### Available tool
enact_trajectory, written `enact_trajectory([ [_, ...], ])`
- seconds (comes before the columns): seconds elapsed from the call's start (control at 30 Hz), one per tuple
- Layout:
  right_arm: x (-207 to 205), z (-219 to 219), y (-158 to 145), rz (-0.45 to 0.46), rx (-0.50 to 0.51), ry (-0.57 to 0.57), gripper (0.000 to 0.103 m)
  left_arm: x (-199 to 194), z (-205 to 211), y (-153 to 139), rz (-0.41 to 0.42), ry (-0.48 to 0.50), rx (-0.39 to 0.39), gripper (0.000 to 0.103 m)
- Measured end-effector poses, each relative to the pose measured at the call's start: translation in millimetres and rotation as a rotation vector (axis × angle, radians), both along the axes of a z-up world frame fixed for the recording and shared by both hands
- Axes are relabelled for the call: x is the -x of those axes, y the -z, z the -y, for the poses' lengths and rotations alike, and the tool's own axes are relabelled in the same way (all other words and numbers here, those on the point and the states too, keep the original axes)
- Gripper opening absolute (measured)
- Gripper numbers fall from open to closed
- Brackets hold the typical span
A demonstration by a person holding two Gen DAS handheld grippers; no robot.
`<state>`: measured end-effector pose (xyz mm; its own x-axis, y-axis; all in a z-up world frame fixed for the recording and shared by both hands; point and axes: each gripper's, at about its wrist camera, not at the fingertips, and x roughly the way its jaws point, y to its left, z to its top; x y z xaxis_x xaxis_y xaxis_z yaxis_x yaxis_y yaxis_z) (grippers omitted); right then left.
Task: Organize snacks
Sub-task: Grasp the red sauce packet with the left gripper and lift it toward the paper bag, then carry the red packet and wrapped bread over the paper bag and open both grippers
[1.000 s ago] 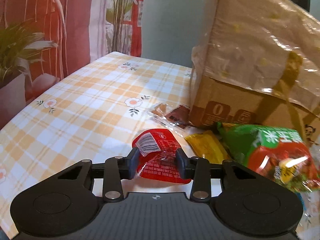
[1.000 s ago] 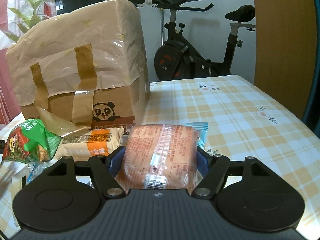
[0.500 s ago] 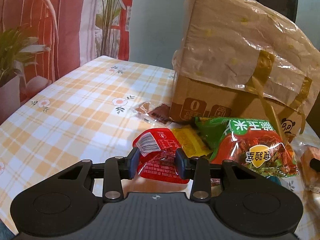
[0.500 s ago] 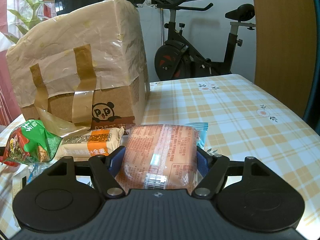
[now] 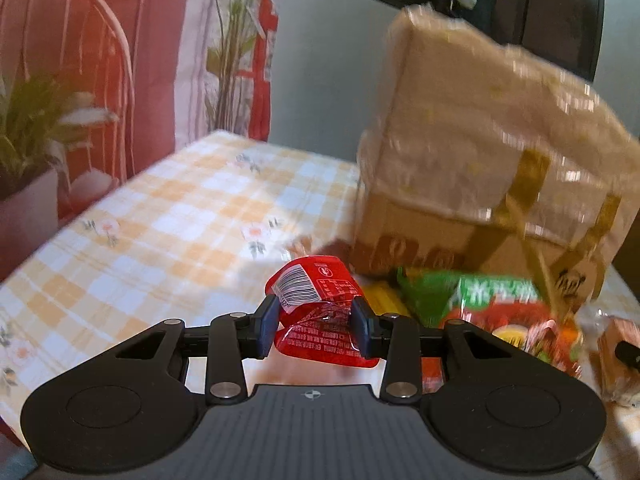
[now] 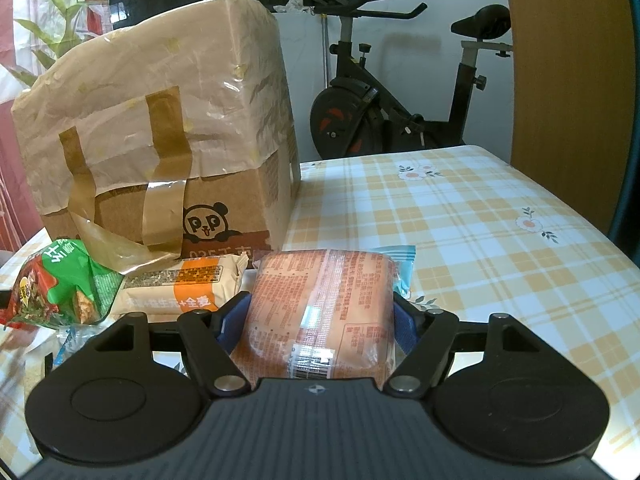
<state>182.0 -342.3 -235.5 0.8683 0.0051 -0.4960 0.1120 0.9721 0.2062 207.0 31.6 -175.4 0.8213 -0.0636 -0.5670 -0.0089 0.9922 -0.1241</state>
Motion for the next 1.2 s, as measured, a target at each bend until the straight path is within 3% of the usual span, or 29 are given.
enact_trajectory([
  [0.17, 11.7, 7.2, -22.7, 0.091, -0.050, 0.017, 0.073, 6.2, -7.4, -36.3, 0.073, 0.015, 0.001, 0.041],
  [0.4, 19.5, 10.4, -80.6, 0.269, -0.031, -0.009, 0.073, 4.8, -3.3, -100.7, 0.215, 0.080, -0.018, 0.041],
  [0.57, 4.8, 15.5, -132.1, 0.389, -0.012, -0.031, 0.073, -5.5, 15.9, -139.0, 0.309, 0.141, -0.043, 0.041],
  [0.67, -13.6, 15.0, -158.2, 0.428, -0.021, -0.059, 0.073, -18.7, 30.8, -155.5, 0.325, 0.179, -0.025, 0.041],
  [0.87, -64.9, -2.3, -188.9, 0.455, 0.001, -0.139, 0.073, -63.9, 64.4, -166.6, 0.318, 0.230, -0.019, 0.041],
  [1.2, -142.1, -41.3, -176.5, 0.338, 0.117, -0.233, 0.073, -130.3, 97.4, -144.3, 0.223, 0.244, -0.049, 0.041],
])
